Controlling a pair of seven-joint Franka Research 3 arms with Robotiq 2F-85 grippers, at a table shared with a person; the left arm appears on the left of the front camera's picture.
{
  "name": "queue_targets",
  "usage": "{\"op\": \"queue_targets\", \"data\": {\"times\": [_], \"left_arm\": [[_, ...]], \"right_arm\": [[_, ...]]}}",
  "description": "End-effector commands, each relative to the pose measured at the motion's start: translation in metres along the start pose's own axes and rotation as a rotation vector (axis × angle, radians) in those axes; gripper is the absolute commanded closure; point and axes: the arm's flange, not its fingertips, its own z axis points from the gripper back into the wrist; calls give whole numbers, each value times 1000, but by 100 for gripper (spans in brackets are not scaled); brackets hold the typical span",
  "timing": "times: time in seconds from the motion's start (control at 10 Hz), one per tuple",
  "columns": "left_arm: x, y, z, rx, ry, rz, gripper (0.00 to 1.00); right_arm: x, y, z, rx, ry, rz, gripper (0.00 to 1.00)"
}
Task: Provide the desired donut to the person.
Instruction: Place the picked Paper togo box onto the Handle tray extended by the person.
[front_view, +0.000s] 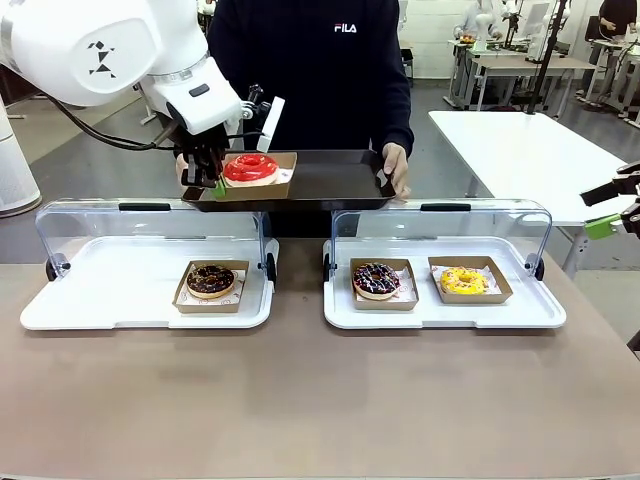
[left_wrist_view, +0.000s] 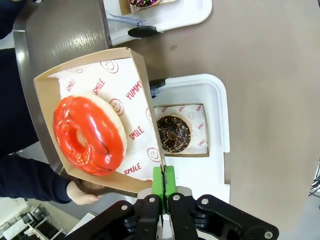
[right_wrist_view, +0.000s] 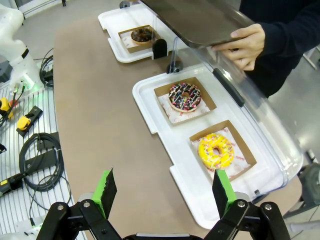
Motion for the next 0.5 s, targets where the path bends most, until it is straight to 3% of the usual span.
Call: {"op": "queue_targets", "data": {"times": [0.0, 0.3, 0.4], "left_arm": [[1, -1, -3, 25, 11, 16, 99], [0, 0, -1, 0, 1, -1, 99], [3, 29, -11, -49, -21, -18, 99]], "right_arm": [[0, -2, -1, 5, -26, 12, 0], [0, -2, -1, 5, -26, 12, 0], [0, -2, -1, 5, -26, 12, 0]]}}
